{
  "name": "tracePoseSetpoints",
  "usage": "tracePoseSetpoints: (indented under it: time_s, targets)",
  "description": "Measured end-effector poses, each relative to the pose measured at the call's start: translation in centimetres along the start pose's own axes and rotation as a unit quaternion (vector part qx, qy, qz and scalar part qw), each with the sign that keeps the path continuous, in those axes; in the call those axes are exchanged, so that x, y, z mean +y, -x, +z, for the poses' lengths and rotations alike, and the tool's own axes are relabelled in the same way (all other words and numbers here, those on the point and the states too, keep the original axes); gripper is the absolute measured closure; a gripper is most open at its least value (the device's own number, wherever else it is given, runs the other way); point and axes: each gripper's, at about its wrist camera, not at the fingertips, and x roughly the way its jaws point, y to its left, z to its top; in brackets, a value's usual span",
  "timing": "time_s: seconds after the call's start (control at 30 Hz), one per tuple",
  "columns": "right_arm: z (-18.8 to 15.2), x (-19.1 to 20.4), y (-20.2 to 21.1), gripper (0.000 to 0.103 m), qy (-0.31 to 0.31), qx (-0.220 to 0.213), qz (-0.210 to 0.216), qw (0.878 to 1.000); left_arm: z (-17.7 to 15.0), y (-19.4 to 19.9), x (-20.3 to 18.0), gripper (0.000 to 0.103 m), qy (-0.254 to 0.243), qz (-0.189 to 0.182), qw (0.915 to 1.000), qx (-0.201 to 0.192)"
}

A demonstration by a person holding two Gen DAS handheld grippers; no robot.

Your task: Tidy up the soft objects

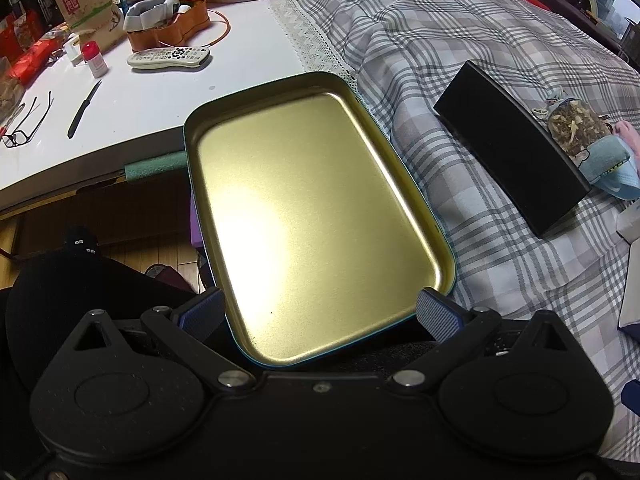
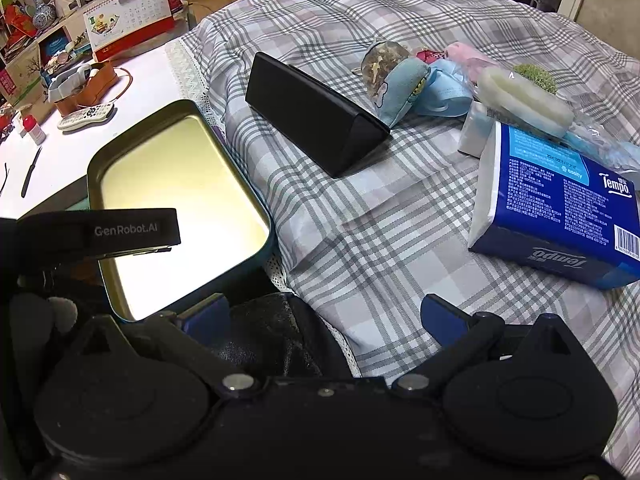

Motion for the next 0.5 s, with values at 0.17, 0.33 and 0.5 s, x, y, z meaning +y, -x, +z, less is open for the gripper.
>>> tracePoseSetpoints:
  time_s: [0.17,0.33,0.5]
  targets:
    - [-0.01,0.04,-0.03,0.001,0.001,0.0,0.0,1.0,-0.03,-0.04,0.02,0.005,0.0,0.0,1.0,0.0]
    - [-0.29,0.2,-0.15,0.001,0.003,0.001,-0.001,1.0,-0.01,-0.03,0.03,0.005,0.001,0.0,1.0,0.0]
    - [-0.38,0.27,-0.22,0.001,0.004,0.003,0.0,1.0,-0.02,-0.08,0.09,0.005,0.001,0.0,1.0,0.0]
